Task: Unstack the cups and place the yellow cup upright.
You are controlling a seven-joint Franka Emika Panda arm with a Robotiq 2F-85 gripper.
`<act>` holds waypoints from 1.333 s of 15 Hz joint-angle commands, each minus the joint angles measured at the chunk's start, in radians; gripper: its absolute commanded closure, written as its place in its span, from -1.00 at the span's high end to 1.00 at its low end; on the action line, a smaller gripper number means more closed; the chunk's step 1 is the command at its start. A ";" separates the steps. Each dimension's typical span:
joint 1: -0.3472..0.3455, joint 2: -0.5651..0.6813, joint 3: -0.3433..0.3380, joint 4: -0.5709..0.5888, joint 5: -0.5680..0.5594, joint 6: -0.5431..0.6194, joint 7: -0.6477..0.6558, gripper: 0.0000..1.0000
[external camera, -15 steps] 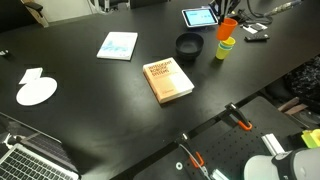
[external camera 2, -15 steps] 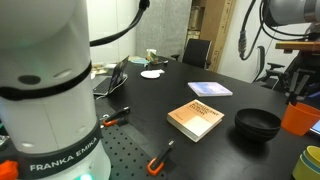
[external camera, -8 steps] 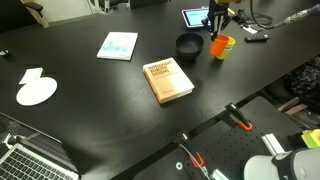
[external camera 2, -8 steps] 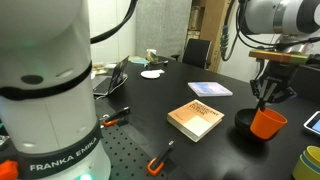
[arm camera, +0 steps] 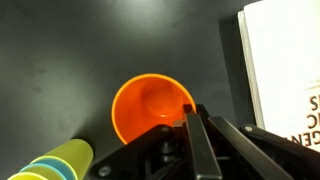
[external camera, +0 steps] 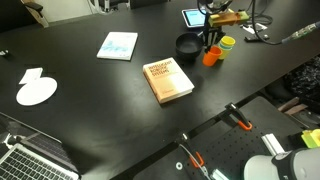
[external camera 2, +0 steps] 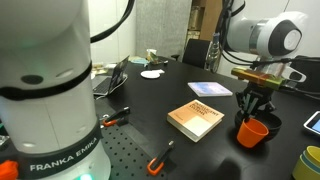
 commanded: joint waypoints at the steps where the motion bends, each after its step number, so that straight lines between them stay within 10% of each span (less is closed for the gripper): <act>1: 0.000 0.005 0.011 -0.039 0.015 0.066 -0.025 -0.87; 16: 0.005 0.100 0.026 -0.014 0.011 0.121 -0.032 -0.86; 20: -0.001 0.102 0.031 -0.011 0.020 0.117 -0.036 -0.23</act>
